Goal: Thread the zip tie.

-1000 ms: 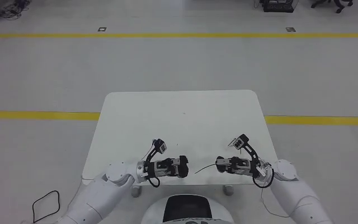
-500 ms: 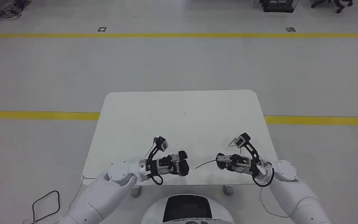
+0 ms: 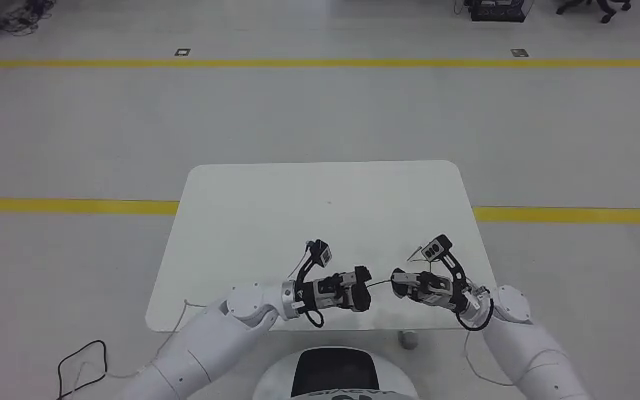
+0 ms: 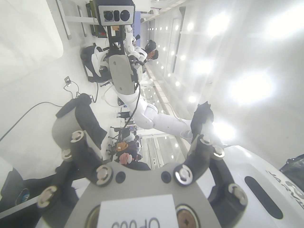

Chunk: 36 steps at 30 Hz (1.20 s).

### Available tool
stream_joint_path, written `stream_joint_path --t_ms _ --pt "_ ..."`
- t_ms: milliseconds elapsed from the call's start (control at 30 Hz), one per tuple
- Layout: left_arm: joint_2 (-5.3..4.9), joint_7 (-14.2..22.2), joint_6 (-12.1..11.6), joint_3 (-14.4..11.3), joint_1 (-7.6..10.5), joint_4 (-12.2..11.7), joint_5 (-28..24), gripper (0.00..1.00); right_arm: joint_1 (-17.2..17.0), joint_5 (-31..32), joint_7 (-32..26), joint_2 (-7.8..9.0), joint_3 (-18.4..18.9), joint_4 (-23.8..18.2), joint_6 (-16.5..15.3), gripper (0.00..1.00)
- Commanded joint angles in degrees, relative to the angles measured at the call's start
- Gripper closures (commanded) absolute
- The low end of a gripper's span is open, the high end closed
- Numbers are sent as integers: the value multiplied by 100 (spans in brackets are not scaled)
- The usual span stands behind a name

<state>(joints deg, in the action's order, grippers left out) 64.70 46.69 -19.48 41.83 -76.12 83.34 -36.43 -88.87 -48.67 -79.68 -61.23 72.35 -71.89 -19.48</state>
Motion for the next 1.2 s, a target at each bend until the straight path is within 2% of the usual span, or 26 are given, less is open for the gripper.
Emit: stream_joint_path --t_ms 0,133,233,367,467,700,800,967,1167 --pt "-2 -2 0 4 -3 0 -1 0 -1 2 4 1 -1 -1 0 100" --pt "0 -31 9 1 -6 2 7 0 -9 14 120 -5 -11 -48 23 100" --pt "33 -348 50 -83 -14 60 151 0 -31 50 128 2 17 -141 11 100" --pt "128 -825 0 -278 -10 84 248 0 44 64 4 31 115 -88 77 100" --pt "198 -1009 0 -381 29 59 285 0 96 91 4 60 104 -83 217 100" --pt "221 -1025 0 -415 49 45 317 0 113 95 4 73 104 -78 237 100" --pt "233 -1105 7 -437 16 108 298 0 84 155 214 66 84 -181 268 100" --pt "246 -1187 3 -449 -21 100 330 0 83 106 167 65 104 -184 262 100" --pt "194 -1219 10 -320 -116 112 390 0 111 52 4 61 95 -121 209 100"
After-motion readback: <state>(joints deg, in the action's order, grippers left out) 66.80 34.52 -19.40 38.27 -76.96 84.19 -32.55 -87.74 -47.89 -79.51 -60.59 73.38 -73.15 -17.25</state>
